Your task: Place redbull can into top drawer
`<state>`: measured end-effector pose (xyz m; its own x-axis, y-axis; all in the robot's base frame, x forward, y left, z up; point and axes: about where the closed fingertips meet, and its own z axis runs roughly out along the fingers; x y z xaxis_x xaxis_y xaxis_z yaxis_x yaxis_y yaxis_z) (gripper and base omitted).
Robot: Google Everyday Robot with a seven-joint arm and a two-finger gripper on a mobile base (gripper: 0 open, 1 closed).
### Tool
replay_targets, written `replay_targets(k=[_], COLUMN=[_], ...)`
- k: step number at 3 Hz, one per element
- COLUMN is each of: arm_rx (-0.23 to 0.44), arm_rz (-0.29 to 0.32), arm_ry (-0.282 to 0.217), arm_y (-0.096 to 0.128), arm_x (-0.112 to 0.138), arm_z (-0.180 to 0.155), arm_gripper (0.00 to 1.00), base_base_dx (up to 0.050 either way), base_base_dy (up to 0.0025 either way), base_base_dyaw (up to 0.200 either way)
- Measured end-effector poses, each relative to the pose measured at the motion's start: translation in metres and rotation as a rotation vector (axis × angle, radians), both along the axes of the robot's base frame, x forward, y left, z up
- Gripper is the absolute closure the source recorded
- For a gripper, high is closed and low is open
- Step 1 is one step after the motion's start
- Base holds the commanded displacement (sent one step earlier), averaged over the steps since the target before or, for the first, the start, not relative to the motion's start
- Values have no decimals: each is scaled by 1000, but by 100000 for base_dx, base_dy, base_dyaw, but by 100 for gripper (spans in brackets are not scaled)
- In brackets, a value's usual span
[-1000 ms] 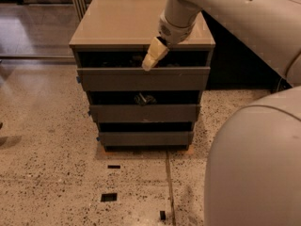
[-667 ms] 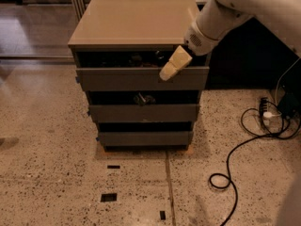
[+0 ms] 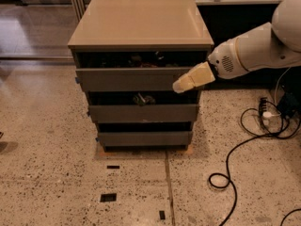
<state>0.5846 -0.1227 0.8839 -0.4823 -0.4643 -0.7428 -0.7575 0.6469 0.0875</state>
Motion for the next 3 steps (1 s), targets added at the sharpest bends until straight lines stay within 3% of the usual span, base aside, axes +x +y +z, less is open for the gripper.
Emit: replay_targets(k=[1, 2, 3], arm_rx=[37, -49, -198], arm_rz=[-116, -196, -217], arm_ry=[-65, -55, 33], arm_y=[-22, -23, -19], arm_x=[-50, -78, -103], arm_z=[28, 34, 42], arm_gripper=[0, 0, 0], base_base_dx=[0, 0, 0], base_base_dy=[0, 0, 0], base_base_dyaw=[0, 0, 0])
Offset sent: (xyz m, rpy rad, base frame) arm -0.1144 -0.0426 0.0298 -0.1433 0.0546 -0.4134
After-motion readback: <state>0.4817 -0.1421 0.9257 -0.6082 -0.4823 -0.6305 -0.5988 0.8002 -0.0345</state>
